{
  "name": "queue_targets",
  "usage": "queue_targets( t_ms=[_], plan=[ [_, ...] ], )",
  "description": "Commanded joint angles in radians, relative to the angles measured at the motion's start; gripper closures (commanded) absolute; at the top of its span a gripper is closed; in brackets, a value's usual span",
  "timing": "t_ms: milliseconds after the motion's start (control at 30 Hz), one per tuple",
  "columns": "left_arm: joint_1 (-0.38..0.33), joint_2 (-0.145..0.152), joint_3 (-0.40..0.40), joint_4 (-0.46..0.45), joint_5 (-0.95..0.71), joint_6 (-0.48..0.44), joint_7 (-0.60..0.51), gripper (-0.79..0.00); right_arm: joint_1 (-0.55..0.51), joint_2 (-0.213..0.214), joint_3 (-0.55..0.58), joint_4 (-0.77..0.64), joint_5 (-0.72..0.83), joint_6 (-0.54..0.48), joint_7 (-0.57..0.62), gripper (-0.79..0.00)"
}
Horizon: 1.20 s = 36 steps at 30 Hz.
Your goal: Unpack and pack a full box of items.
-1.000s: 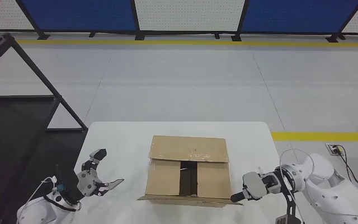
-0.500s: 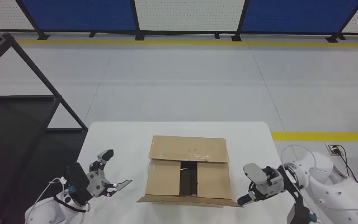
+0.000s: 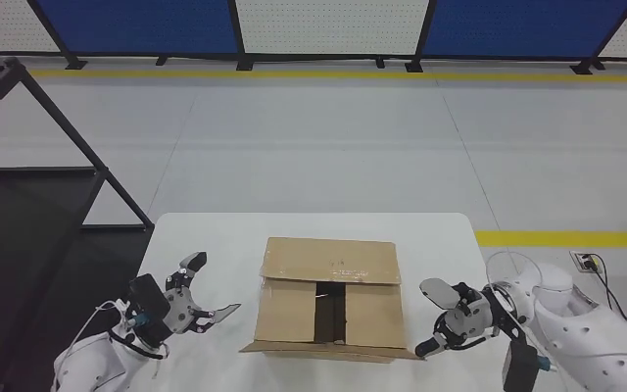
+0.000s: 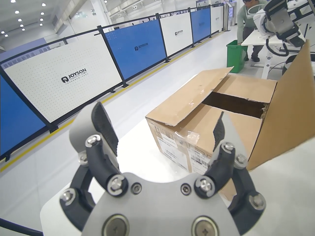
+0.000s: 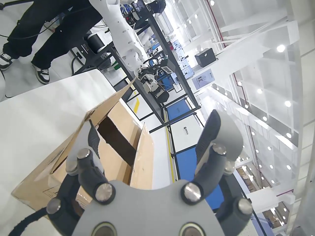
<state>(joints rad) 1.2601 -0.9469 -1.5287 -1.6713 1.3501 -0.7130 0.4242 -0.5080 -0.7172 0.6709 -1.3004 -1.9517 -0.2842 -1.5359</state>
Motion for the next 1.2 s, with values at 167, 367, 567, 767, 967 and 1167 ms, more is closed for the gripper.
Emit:
queue_targets(
  t_ms=[167, 367, 567, 767, 967, 1167],
  plan=[
    [0.000, 0.000, 0.000, 0.000, 0.000, 0.000, 0.000, -0.785, -0.010, -0.001, 0.002, -0.015, 0.021, -0.021, 0.021, -0.785],
    [0.007, -0.001, 0.002, -0.012, -0.005, 0.018, -0.012, -0.785, -0.022, 0.003, -0.029, -0.052, 0.142, -0.173, 0.172, -0.785],
    [0.012, -0.003, 0.021, -0.038, 0.001, 0.005, -0.043, -0.785, 0.007, 0.018, -0.098, -0.101, 0.201, -0.276, 0.276, -0.785],
    [0.010, -0.002, 0.051, -0.055, 0.043, -0.039, -0.049, -0.785, 0.055, 0.043, -0.198, -0.147, 0.202, -0.291, 0.291, -0.785],
    [0.026, 0.003, 0.075, -0.082, 0.123, -0.122, -0.006, -0.785, 0.121, 0.068, -0.316, -0.174, 0.168, -0.270, 0.269, -0.785],
    [0.066, 0.020, 0.075, -0.111, 0.288, -0.223, 0.141, -0.785, 0.200, 0.085, -0.430, -0.175, 0.170, -0.248, 0.248, -0.785]
  ],
)
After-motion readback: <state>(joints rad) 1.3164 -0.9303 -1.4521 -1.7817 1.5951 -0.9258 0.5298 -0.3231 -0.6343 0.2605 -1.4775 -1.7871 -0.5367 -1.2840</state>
